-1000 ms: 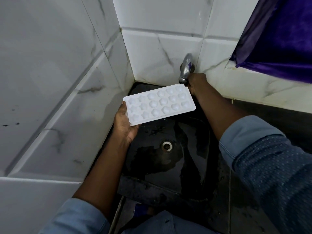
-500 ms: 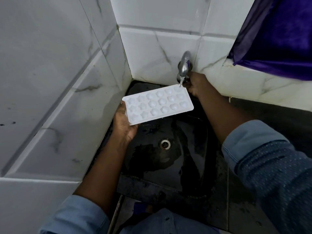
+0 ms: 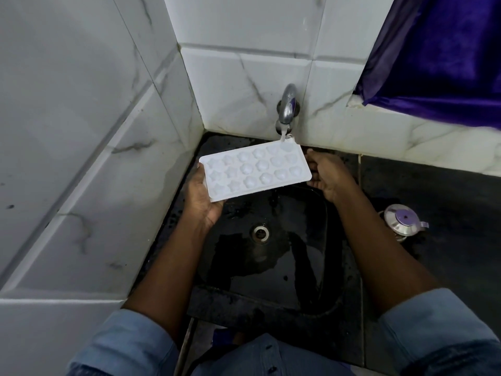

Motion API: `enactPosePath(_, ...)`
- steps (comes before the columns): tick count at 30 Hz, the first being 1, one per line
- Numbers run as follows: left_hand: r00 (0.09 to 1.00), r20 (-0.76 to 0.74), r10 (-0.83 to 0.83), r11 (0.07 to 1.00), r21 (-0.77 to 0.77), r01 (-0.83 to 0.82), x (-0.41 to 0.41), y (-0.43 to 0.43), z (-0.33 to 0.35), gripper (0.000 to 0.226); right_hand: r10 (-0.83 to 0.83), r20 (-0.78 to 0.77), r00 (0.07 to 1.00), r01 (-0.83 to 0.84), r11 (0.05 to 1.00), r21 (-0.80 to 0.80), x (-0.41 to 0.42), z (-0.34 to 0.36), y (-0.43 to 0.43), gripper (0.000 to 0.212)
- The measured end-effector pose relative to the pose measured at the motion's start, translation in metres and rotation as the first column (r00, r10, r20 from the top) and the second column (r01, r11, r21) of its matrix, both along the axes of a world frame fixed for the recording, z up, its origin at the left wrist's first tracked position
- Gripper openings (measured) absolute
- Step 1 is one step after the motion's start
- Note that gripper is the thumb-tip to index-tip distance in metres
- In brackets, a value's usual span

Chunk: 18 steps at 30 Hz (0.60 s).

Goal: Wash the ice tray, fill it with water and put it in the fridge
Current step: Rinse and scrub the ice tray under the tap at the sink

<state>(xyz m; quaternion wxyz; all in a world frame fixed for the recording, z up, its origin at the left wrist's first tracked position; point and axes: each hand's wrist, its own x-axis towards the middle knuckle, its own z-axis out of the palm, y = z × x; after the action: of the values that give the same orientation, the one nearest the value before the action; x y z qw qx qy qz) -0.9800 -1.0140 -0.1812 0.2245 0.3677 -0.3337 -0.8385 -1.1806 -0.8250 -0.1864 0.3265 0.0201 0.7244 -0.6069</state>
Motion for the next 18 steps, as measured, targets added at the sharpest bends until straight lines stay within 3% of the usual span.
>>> enactPosePath(18,0.992,0.034,-0.121,0.992,-0.016,0.122,-0.034,0.021,-0.009,0.061,-0.209,-0.052,0.977,0.202,0.972,-0.119,0.001,-0.004,0.033,0.014)
